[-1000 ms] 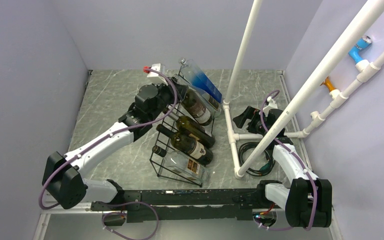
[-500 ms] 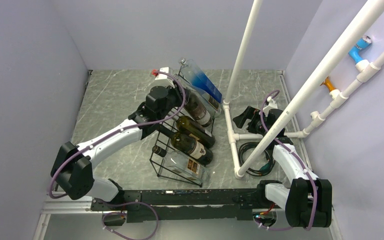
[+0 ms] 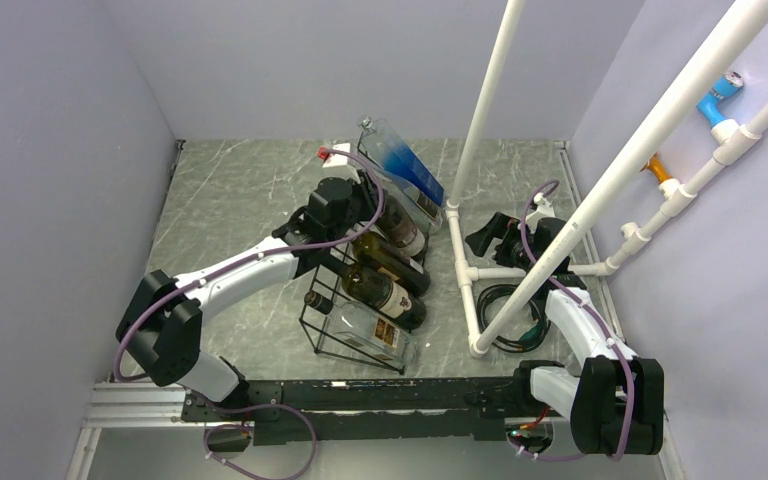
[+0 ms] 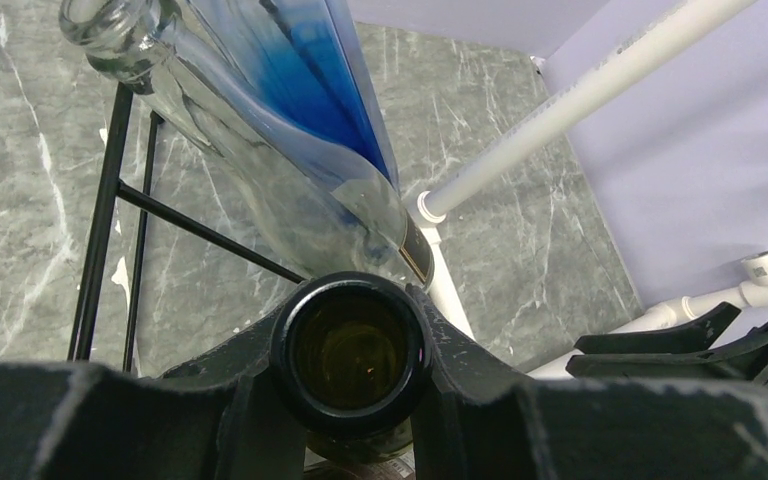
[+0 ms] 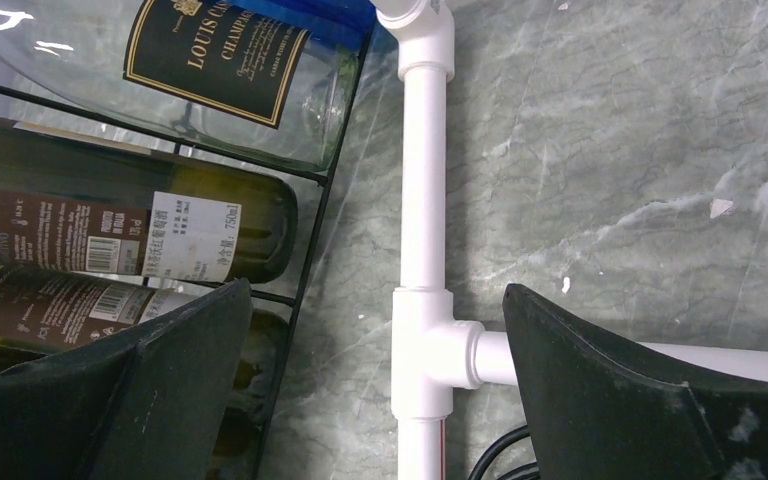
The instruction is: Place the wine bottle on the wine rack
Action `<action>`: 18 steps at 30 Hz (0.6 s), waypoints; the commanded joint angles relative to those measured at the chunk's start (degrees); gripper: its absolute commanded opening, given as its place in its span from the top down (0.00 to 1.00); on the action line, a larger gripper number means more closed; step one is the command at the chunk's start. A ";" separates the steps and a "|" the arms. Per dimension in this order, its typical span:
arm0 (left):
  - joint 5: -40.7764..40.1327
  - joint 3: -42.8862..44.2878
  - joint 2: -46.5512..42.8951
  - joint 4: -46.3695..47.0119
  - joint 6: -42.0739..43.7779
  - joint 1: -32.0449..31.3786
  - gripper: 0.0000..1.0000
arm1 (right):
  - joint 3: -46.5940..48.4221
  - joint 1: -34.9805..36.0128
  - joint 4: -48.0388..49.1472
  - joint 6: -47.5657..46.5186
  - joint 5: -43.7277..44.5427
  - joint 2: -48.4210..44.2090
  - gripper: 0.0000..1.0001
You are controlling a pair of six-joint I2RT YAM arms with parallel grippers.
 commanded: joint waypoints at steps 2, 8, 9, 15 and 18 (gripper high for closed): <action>-0.58 1.18 -0.13 3.82 -3.56 -0.93 0.98 | -0.05 0.12 2.78 0.03 -0.72 -0.54 0.00; -1.51 3.78 1.05 -3.72 -6.44 -0.92 0.78 | 0.04 0.10 2.76 0.03 -0.88 -0.28 0.00; -1.50 3.84 1.08 -4.49 -6.78 -0.93 0.74 | 0.03 0.12 2.78 0.03 -0.89 -0.32 0.00; -2.66 3.67 0.24 -7.52 -7.86 -0.92 0.51 | 0.01 0.06 2.70 0.03 -0.81 -0.45 0.00; -3.16 3.92 -0.41 -9.00 -7.85 -0.91 0.44 | -0.01 0.09 2.65 -0.01 -0.73 -0.53 0.00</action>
